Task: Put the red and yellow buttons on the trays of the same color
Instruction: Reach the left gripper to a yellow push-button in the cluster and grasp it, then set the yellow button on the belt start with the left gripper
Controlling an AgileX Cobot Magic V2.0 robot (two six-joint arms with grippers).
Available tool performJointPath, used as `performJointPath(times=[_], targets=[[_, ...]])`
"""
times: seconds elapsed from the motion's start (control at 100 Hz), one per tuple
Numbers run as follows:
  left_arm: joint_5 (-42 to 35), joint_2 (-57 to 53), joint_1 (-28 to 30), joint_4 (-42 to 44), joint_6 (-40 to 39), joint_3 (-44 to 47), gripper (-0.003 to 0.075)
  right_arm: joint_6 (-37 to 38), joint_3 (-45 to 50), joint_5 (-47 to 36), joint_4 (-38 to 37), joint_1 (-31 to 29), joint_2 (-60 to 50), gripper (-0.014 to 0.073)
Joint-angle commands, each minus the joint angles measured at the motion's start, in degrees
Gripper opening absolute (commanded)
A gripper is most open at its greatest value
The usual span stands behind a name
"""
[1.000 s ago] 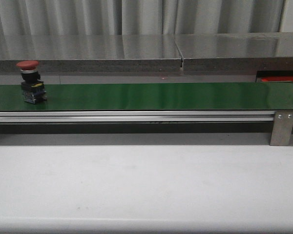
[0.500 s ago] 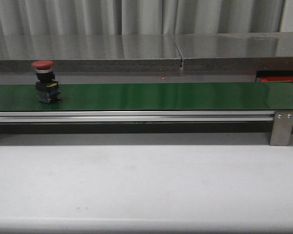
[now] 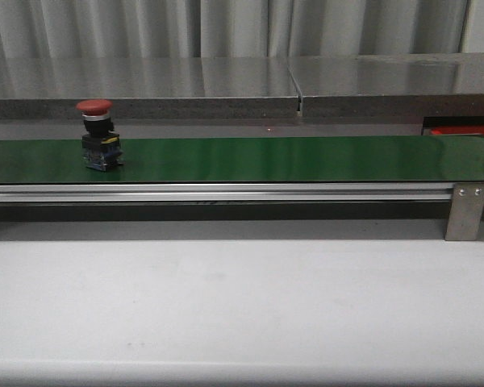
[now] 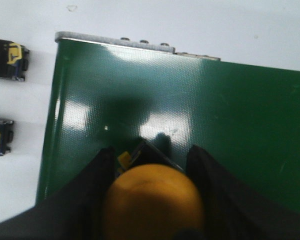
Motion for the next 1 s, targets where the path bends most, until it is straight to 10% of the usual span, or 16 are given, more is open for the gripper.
performJointPath(times=[0.0,0.36,0.99], targets=[[-1.5,-3.2,-0.5,-0.1,-0.1,-1.9,-0.0004,-0.5,-1.5,-3.7,0.7,0.0,0.2,-0.0118],[1.4,-4.4,-0.9,-0.7,1.2,-4.5,0.0691,-0.5,-1.5,-3.7,0.7,0.0,0.2,-0.0118],[-10.3,-32.6,-8.5,-3.5,1.2,15.1,0.0652,-0.5,-1.5,-3.7,0.7,0.0,0.2,-0.0118]])
